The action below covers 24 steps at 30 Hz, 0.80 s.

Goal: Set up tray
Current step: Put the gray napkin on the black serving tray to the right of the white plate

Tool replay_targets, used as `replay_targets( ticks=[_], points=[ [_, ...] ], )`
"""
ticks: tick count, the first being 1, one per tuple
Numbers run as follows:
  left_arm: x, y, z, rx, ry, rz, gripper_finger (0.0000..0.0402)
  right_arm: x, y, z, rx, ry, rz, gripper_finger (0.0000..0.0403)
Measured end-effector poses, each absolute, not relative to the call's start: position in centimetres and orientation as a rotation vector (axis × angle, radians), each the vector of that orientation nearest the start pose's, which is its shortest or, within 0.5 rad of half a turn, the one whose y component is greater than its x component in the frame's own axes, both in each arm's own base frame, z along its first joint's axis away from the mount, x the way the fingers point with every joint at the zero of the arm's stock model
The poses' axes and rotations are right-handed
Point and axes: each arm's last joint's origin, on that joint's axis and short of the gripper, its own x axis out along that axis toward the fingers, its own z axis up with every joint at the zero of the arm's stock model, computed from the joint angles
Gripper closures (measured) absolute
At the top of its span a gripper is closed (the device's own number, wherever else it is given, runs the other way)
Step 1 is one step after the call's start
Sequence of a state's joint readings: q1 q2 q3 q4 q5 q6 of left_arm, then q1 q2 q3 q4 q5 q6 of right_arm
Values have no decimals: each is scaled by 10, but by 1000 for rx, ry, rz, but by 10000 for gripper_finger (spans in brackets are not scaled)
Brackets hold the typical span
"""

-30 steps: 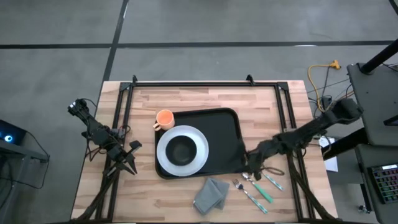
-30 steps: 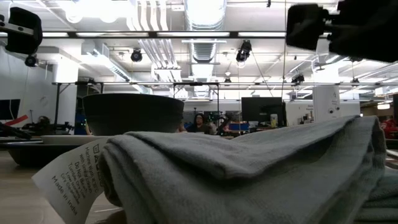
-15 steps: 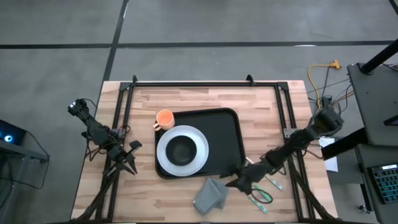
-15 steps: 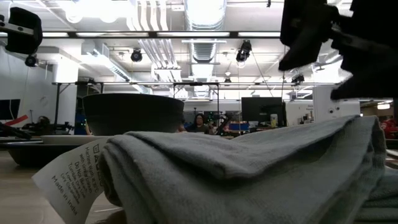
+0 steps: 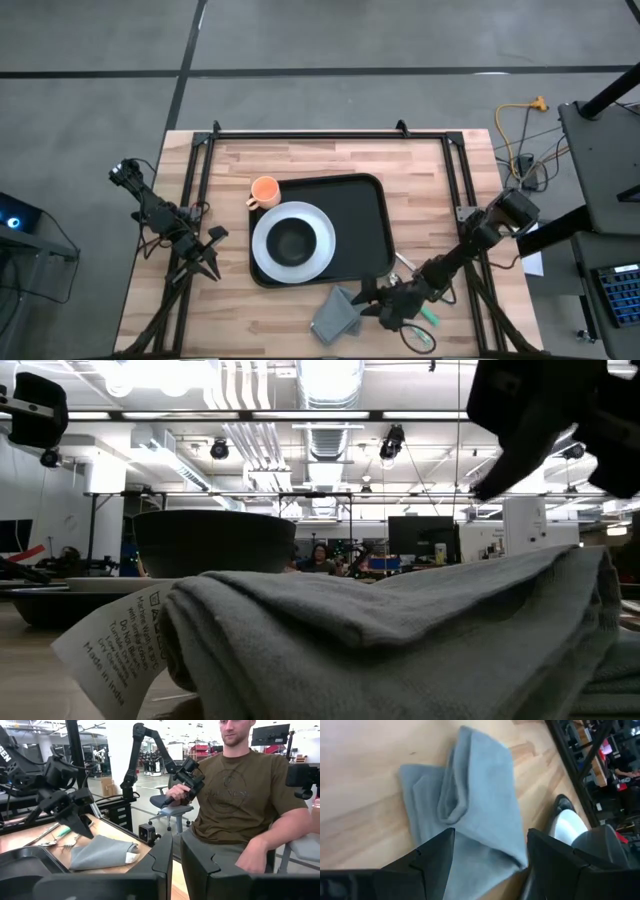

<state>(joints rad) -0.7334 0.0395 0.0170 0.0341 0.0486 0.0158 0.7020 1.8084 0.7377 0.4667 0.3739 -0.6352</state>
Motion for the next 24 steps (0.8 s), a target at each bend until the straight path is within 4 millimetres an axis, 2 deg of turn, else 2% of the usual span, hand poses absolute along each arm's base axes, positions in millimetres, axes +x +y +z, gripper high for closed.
replay_targets(
  ticks=[7,17,24],
  points=[
    [73,-68,169,12,-15,-782,383,266,211,106,-972,439,474,165],
    [74,-68,167,20,7,-782,383,282,224,109,-959,410,468,166],
    [74,-69,166,25,22,-782,383,294,236,101,-957,407,511,196]
  ],
)
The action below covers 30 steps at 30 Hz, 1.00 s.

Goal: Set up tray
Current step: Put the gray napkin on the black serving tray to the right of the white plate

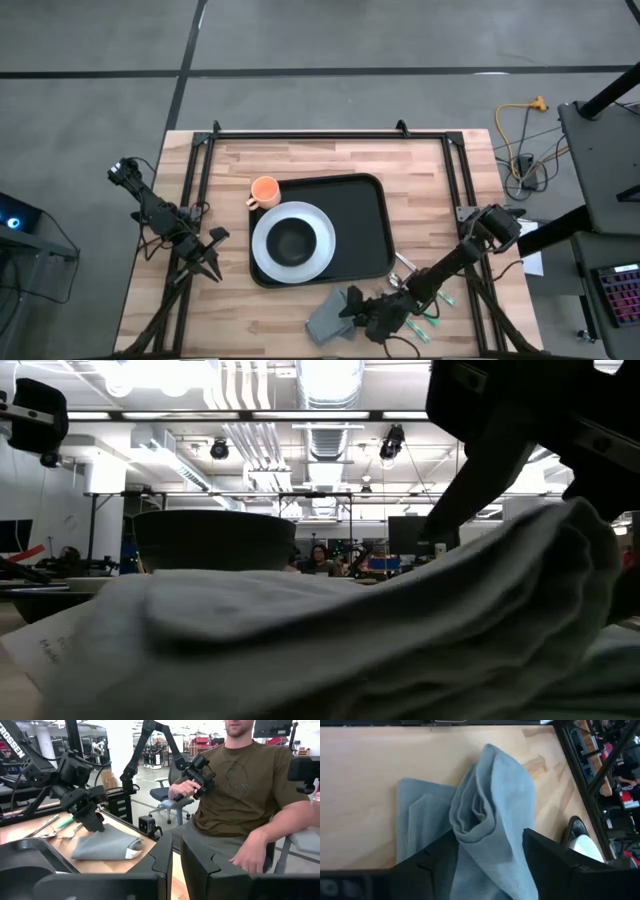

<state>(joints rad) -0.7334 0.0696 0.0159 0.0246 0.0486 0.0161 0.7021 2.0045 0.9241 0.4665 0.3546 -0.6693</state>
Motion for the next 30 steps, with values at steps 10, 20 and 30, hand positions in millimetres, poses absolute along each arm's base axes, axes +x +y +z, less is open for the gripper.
replay_targets(
  ticks=[10,20,30],
  points=[
    [75,-69,163,30,36,-782,383,298,235,125,-866,468,475,375],
    [75,-70,162,34,47,-782,383,307,207,149,-745,483,308,393],
    [76,-70,162,37,55,-782,383,304,175,181,-471,575,145,394]
  ],
)
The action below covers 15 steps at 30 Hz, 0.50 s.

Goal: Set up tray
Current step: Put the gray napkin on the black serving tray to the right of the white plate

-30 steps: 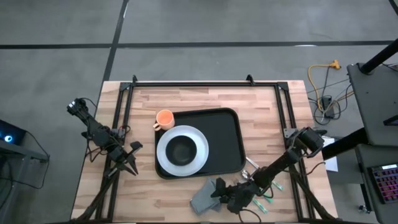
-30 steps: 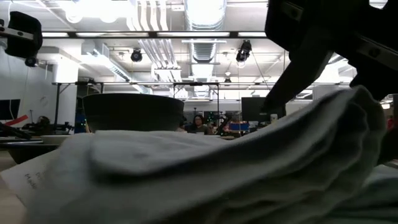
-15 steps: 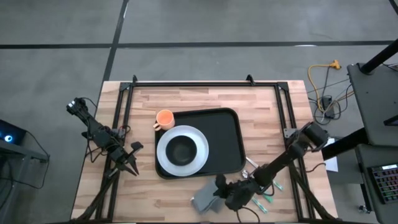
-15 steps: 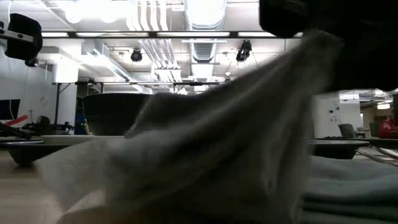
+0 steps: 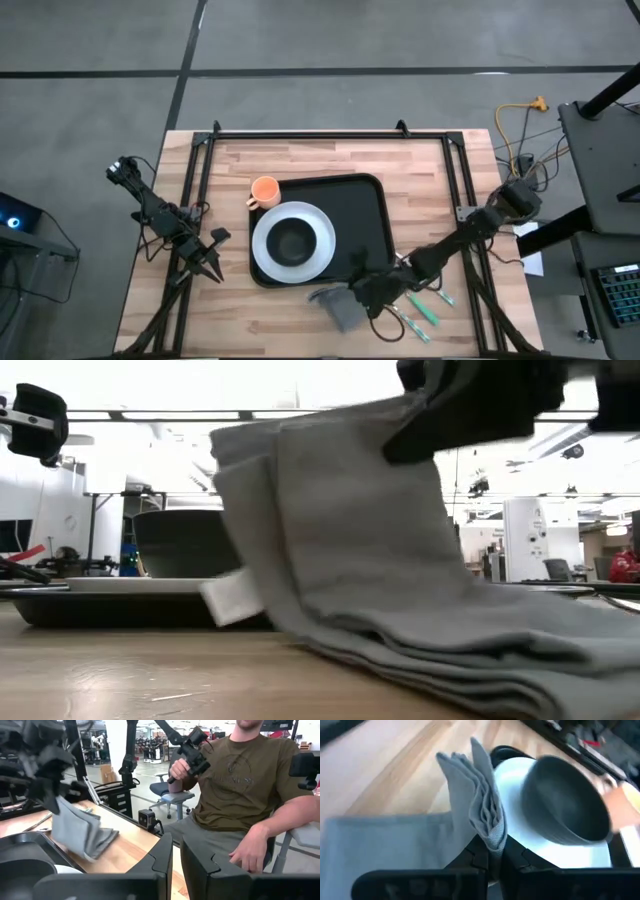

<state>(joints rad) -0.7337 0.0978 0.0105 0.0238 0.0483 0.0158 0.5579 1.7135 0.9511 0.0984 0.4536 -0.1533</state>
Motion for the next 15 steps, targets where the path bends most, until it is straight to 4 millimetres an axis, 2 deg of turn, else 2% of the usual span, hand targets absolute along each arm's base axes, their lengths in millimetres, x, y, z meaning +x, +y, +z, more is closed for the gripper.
replay_targets(
  ticks=[4,8,15],
  points=[
    [76,-70,161,37,56,-782,383,294,166,202,-364,566,9,394],
    [76,-70,161,38,58,-782,383,282,156,216,-296,577,-82,394],
    [76,-70,161,40,63,-782,383,272,135,215,-261,645,-218,394]
  ],
)
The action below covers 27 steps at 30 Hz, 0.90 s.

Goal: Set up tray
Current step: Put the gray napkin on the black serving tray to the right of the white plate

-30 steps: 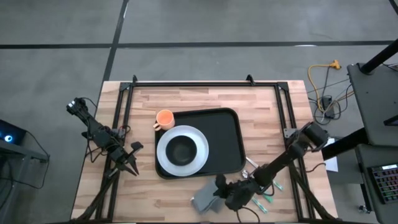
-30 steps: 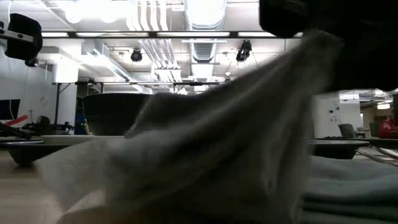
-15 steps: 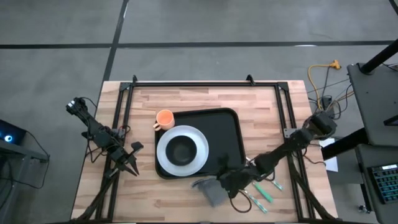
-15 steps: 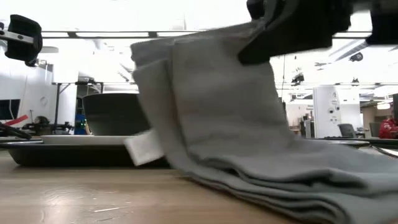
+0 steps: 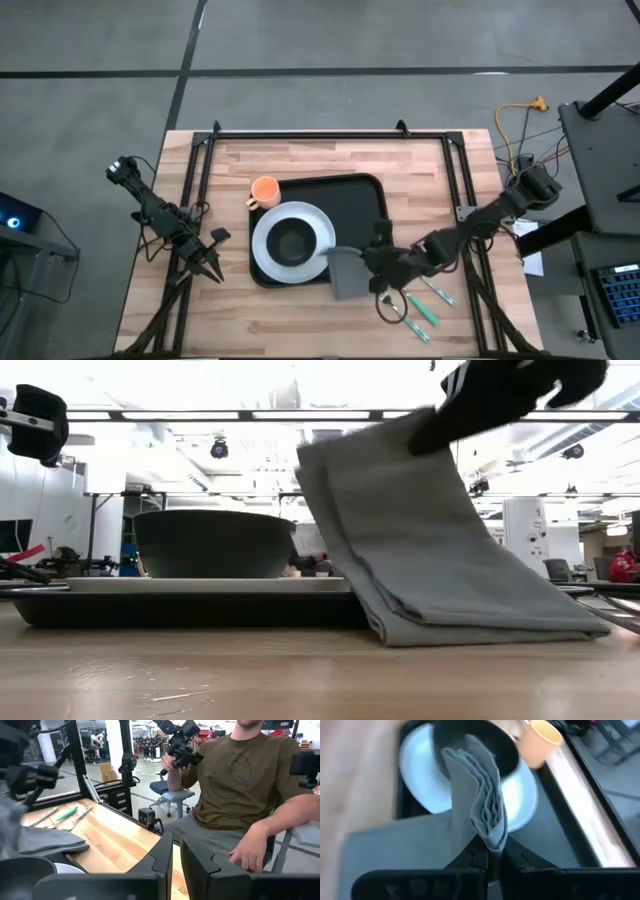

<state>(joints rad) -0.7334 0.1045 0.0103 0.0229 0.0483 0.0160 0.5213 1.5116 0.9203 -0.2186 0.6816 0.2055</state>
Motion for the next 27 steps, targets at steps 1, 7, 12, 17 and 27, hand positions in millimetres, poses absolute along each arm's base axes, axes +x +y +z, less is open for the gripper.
replay_targets(
  ticks=[1,7,12,17,27],
  points=[
    [76,-70,161,40,63,-782,383,273,132,213,-264,656,-235,394],
    [76,-70,161,40,63,-782,383,271,106,189,-288,736,-315,394],
    [76,-70,161,40,63,-782,383,265,84,171,-315,797,-391,394],
    [76,-70,161,40,63,-782,383,262,67,162,-313,834,-440,394],
    [76,-70,161,40,63,-782,383,257,46,148,-336,865,-476,394]
  ],
)
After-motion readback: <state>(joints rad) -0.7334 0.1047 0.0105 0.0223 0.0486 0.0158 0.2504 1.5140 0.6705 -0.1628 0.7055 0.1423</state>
